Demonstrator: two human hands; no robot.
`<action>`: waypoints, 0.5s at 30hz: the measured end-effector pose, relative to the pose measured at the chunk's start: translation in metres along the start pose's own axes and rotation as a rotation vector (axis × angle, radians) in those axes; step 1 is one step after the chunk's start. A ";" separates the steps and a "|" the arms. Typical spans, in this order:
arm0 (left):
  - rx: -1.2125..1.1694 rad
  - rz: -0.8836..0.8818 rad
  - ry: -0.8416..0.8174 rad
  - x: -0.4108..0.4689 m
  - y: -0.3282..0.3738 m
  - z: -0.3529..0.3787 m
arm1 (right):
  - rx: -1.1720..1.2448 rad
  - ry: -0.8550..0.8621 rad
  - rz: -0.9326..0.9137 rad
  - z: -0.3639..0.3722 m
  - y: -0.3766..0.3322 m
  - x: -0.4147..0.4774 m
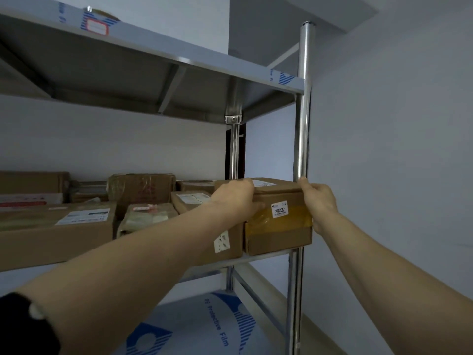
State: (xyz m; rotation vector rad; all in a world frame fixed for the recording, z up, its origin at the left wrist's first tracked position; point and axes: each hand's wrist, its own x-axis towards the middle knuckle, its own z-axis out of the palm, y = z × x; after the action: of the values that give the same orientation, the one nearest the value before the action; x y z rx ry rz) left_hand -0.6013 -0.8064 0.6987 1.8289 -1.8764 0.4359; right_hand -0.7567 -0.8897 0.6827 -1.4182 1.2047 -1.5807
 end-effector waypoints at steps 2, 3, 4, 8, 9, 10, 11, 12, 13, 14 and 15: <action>-0.004 -0.022 0.032 -0.005 0.008 -0.003 | 0.036 -0.014 -0.013 -0.008 -0.004 -0.002; -0.004 -0.035 0.047 -0.008 0.013 -0.006 | 0.056 -0.025 -0.021 -0.012 -0.006 -0.004; -0.010 -0.052 0.061 -0.011 0.018 -0.009 | 0.079 -0.035 -0.031 -0.016 -0.008 -0.007; -0.053 -0.121 0.124 -0.029 0.045 -0.021 | 0.193 -0.067 -0.067 -0.040 -0.015 -0.020; -0.062 -0.139 0.149 -0.035 0.054 -0.024 | 0.223 -0.070 -0.078 -0.048 -0.016 -0.025; -0.087 -0.160 0.181 -0.042 0.064 -0.027 | 0.251 -0.075 -0.084 -0.056 -0.017 -0.030; -0.128 -0.185 0.218 -0.051 0.075 -0.029 | 0.282 -0.085 -0.088 -0.064 -0.017 -0.036; -0.180 -0.213 0.260 -0.060 0.087 -0.031 | 0.313 -0.094 -0.092 -0.073 -0.017 -0.043; -0.229 -0.239 0.311 -0.069 0.100 -0.033 | 0.342 -0.102 -0.097 -0.083 -0.017 -0.050; -0.263 -0.263 0.359 -0.079 0.112 -0.035 | 0.368 -0.109 -0.099 -0.093 -0.017 -0.058; -0.282 -0.283 0.400 -0.088 0.123 -0.036 | 0.391 -0.116 -0.100 -0.103 -0.016 -0.065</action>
State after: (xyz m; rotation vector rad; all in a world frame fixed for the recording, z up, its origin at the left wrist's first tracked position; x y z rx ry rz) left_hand -0.7204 -0.7066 0.6933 1.6399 -1.3159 0.3801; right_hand -0.8458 -0.8046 0.6780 -1.3054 0.7168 -1.6663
